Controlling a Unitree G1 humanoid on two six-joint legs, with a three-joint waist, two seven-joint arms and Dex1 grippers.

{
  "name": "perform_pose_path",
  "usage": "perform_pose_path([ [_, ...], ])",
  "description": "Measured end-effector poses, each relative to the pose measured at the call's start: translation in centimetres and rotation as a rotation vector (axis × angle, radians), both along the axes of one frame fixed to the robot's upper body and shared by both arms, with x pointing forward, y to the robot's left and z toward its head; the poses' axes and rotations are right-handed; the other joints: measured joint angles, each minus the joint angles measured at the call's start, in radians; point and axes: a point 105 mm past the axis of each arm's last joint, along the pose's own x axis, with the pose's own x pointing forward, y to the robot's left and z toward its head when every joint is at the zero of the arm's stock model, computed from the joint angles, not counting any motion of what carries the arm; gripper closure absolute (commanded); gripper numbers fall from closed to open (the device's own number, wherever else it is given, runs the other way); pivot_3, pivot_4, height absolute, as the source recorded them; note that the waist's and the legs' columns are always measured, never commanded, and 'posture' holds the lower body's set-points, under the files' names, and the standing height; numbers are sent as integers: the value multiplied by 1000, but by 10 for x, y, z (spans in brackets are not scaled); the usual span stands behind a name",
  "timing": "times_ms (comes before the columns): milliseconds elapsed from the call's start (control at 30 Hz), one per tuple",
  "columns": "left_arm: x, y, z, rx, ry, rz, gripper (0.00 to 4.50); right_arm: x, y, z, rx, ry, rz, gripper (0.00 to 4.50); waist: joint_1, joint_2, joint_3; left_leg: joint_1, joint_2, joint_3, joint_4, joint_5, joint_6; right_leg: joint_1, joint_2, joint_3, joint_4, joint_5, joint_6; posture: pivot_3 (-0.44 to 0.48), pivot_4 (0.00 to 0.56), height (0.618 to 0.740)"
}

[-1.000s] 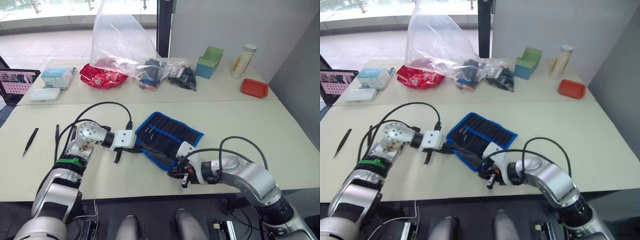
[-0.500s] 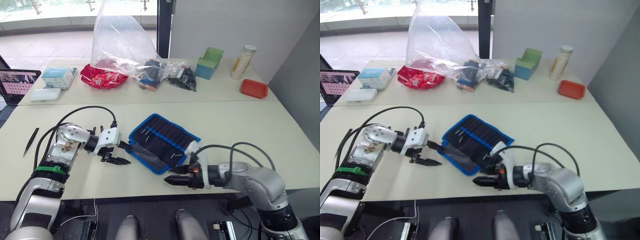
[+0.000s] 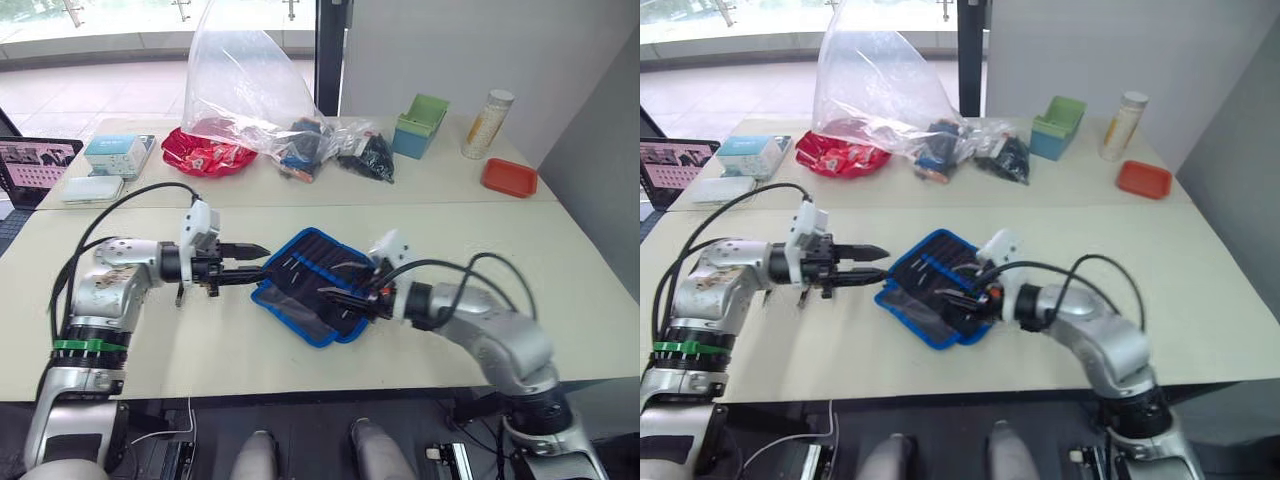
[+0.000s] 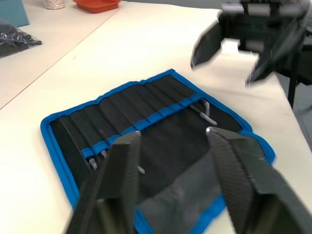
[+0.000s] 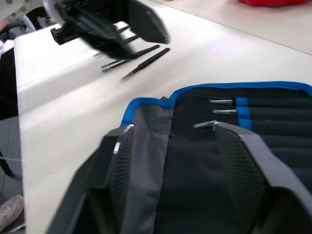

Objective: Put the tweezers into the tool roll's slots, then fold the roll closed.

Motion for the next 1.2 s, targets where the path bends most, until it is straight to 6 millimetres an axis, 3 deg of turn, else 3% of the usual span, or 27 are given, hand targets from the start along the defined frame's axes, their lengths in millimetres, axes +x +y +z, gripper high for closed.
perform_pose_path([
  [100,0,-8,-24,85,28,18,4479,17,11,-12,-14,5,-16,3809,-2,0,0,1,0,0,0,0,0,0,0,0,1,0,0,0,150,733],
  [167,-1,-10,-45,153,46,34,4500,20,17,-21,-33,10,0,4475,0,0,0,1,0,0,0,0,0,0,0,0,1,0,0,0,150,733],
  [267,0,-10,-66,216,67,67,4500,16,25,-47,-121,22,62,4475,2,0,0,1,0,0,0,0,0,0,0,0,1,0,0,0,150,733],
  [333,4,-10,-70,240,34,83,4500,16,29,-60,-119,66,83,4475,4,0,0,2,0,0,0,0,0,1,0,0,1,0,0,0,150,733],
  [633,11,-4,-82,273,-9,128,4500,-1,32,-76,-218,89,318,4475,0,-1,-11,15,0,0,0,0,0,12,0,0,2,-3,-6,0,150,733],
  [733,9,-2,-85,272,-5,136,4500,-7,32,-78,-252,96,377,4475,-2,-2,-13,24,0,0,-2,0,0,21,0,0,1,-6,-9,0,150,733],
  [933,7,-2,-86,237,-40,139,4500,-14,27,-78,-285,129,431,4475,-2,-1,-16,23,0,0,-3,0,0,20,0,0,1,-7,-9,0,150,733],
  [1133,4,6,-80,179,-29,147,4500,-22,19,-73,-256,174,433,4475,0,-1,-15,17,0,0,-3,0,0,15,0,0,0,-5,-6,0,150,733],
  [1200,3,14,-76,166,-24,154,4500,-28,16,-66,-187,223,435,4475,0,-1,-15,7,0,0,-2,0,0,4,0,0,2,-3,-2,0,150,733],
])
